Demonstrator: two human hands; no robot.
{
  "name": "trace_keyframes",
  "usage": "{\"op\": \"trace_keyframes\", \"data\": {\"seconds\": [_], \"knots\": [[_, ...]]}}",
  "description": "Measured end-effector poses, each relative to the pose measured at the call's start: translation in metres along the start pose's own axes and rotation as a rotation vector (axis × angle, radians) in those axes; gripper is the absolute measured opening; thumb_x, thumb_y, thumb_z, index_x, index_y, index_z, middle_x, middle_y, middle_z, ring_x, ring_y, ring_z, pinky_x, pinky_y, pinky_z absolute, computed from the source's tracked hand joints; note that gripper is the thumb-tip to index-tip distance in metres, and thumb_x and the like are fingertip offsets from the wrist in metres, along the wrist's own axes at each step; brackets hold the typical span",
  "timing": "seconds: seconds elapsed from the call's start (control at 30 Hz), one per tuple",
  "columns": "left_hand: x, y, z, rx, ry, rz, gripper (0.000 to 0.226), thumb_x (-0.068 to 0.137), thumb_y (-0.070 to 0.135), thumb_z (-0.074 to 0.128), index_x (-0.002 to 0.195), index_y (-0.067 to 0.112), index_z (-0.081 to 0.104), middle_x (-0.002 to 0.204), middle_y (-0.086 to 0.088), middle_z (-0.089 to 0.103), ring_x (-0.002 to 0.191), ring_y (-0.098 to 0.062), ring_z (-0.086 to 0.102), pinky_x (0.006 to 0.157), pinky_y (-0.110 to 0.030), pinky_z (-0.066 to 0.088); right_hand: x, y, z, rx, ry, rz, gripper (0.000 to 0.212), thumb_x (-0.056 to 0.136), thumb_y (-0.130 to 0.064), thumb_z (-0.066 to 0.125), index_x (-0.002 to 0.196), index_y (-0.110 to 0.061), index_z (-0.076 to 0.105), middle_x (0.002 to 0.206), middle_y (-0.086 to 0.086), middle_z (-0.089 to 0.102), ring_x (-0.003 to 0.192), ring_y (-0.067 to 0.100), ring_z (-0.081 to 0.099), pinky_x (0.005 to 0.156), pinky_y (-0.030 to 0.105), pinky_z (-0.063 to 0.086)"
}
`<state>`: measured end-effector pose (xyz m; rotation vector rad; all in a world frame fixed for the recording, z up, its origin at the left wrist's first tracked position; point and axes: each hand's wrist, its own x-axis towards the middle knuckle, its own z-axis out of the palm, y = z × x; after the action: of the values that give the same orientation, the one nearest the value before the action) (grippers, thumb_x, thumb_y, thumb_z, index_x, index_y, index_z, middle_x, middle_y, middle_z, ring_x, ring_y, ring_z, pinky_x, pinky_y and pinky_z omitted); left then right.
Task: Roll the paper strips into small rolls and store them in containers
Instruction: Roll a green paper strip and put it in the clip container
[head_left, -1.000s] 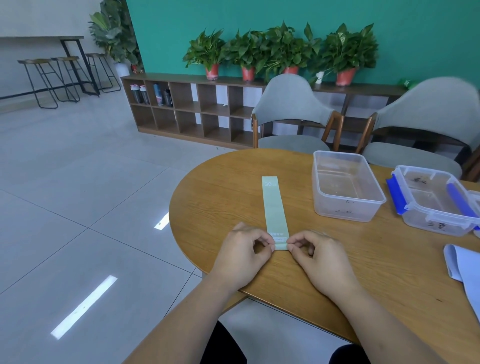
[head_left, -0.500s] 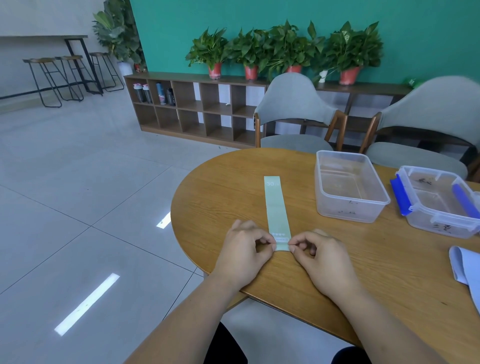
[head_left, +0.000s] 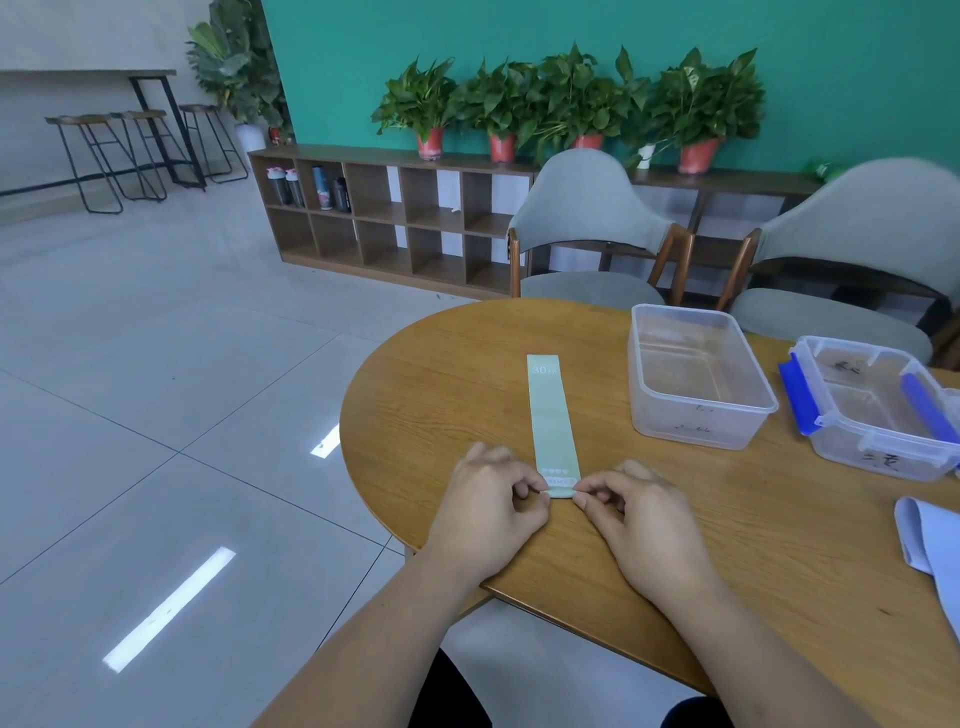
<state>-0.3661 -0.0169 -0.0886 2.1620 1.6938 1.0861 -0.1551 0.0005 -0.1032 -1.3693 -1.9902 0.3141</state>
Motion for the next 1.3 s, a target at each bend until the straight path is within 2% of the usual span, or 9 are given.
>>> {"op": "trace_keyframes", "data": {"seconds": [0.1, 0.4, 0.73, 0.83, 1.07, 1.3], "knots": [[0.0001, -0.0008, -0.0019, -0.040, -0.011, -0.014, 0.006, 0.086, 0.031, 0.078, 0.090, 0.034, 0.080, 0.079, 0.018, 0.058, 0.095, -0.002, 0.048, 0.082, -0.020, 0.041, 0.0007, 0.0011, 0.0002, 0.004, -0.021, 0.014, 0.006, 0.092, -0.037, 0.077, 0.096, -0.041, 0.076, 0.086, -0.022, 0.057, 0.091, -0.002, 0.054, 0.074, 0.026, 0.050], [0.0016, -0.0024, -0.0008, -0.071, -0.023, -0.075, 0.004, 0.081, 0.035, 0.079, 0.085, 0.035, 0.077, 0.077, 0.017, 0.059, 0.094, -0.002, 0.050, 0.084, -0.026, 0.047, 0.0007, -0.0003, 0.0009, -0.037, -0.034, 0.016, 0.002, 0.095, -0.039, 0.071, 0.096, -0.041, 0.072, 0.088, -0.021, 0.054, 0.093, -0.001, 0.052, 0.074, 0.025, 0.047], [0.0033, -0.0052, 0.0005, -0.084, -0.009, -0.066, 0.010, 0.085, 0.034, 0.079, 0.093, 0.038, 0.075, 0.083, 0.017, 0.060, 0.097, -0.002, 0.050, 0.084, -0.025, 0.047, 0.0005, 0.0003, 0.0022, -0.019, 0.022, 0.015, 0.012, 0.091, -0.038, 0.077, 0.102, -0.040, 0.073, 0.092, -0.020, 0.052, 0.088, 0.001, 0.057, 0.069, 0.028, 0.053], [0.0033, -0.0048, 0.0006, -0.086, -0.006, -0.073, 0.008, 0.087, 0.034, 0.080, 0.093, 0.038, 0.077, 0.082, 0.016, 0.060, 0.096, -0.002, 0.049, 0.084, -0.025, 0.046, -0.0004, 0.0001, 0.0017, -0.011, 0.027, 0.005, 0.010, 0.091, -0.037, 0.077, 0.098, -0.040, 0.071, 0.092, -0.019, 0.053, 0.086, 0.001, 0.057, 0.067, 0.031, 0.055], [0.0025, -0.0044, 0.0020, -0.063, 0.013, -0.055, 0.004, 0.091, 0.037, 0.076, 0.093, 0.037, 0.078, 0.078, 0.015, 0.058, 0.093, -0.005, 0.049, 0.082, -0.026, 0.046, -0.0024, -0.0026, 0.0031, -0.107, 0.043, -0.015, 0.006, 0.094, -0.039, 0.072, 0.099, -0.038, 0.074, 0.090, -0.018, 0.052, 0.083, 0.003, 0.056, 0.063, 0.029, 0.051], [0.0015, -0.0050, 0.0012, -0.038, -0.023, -0.011, 0.016, 0.086, 0.030, 0.077, 0.101, 0.035, 0.077, 0.077, 0.016, 0.056, 0.092, -0.004, 0.049, 0.083, -0.025, 0.047, -0.0036, -0.0035, 0.0041, -0.196, 0.051, -0.055, 0.014, 0.089, -0.039, 0.077, 0.102, -0.035, 0.074, 0.088, -0.018, 0.052, 0.090, 0.006, 0.056, 0.063, 0.026, 0.047]]}}
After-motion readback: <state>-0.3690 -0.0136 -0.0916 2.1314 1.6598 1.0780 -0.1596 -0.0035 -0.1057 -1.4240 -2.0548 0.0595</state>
